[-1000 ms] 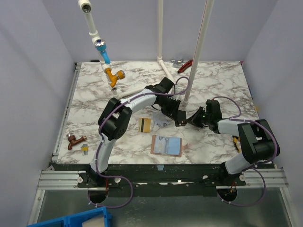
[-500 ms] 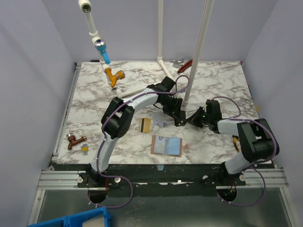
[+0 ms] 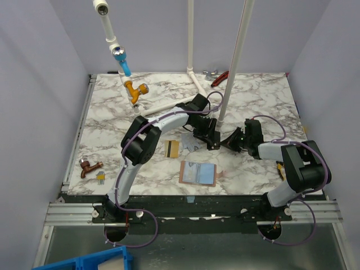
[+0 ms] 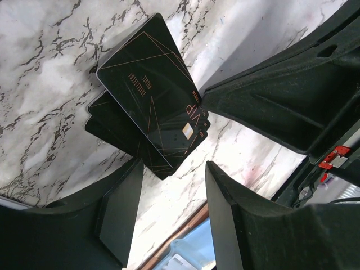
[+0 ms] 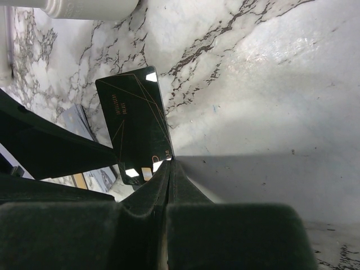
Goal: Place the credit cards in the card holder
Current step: Pick up the credit card from the center of the board.
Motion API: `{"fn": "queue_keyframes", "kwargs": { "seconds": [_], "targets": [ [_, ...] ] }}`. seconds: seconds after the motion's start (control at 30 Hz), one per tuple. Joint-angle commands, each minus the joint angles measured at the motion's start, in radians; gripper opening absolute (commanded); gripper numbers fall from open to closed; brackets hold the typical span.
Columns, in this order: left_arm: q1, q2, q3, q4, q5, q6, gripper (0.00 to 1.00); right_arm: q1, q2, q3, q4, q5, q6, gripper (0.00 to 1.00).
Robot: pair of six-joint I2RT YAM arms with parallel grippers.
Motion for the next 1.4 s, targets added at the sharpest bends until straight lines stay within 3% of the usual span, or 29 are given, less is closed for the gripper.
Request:
{"fn": "queue_keyframes", "kwargs": {
  "seconds": [0.0, 0.43, 0.93, 1.17, 1.37],
  "targets": [
    [-0.007, 0.032, 0.013, 0.018, -0.009, -0.041, 0.50, 0.003, 0.044, -0.036, -0.076, 0.022, -0.019, 0.01],
    [0.000, 0.083, 0.016, 0.104, 0.082, -0.104, 0.37, 0.002, 0.051, -0.040, -0.079, 0.020, -0.028, 0.01],
    [-0.002, 0.107, 0.064, 0.114, 0.134, -0.115, 0.34, 0.003, 0.079, -0.035, -0.070, 0.004, -0.033, 0.01],
    [-0.001, 0.118, 0.072, 0.142, 0.171, -0.136, 0.14, 0.003, 0.101, -0.034, -0.048, -0.023, -0.033, 0.01],
    [-0.001, 0.118, 0.073, 0.153, 0.188, -0.148, 0.13, 0.005, 0.134, -0.031, -0.007, -0.078, -0.026, 0.01]
  ]
}}
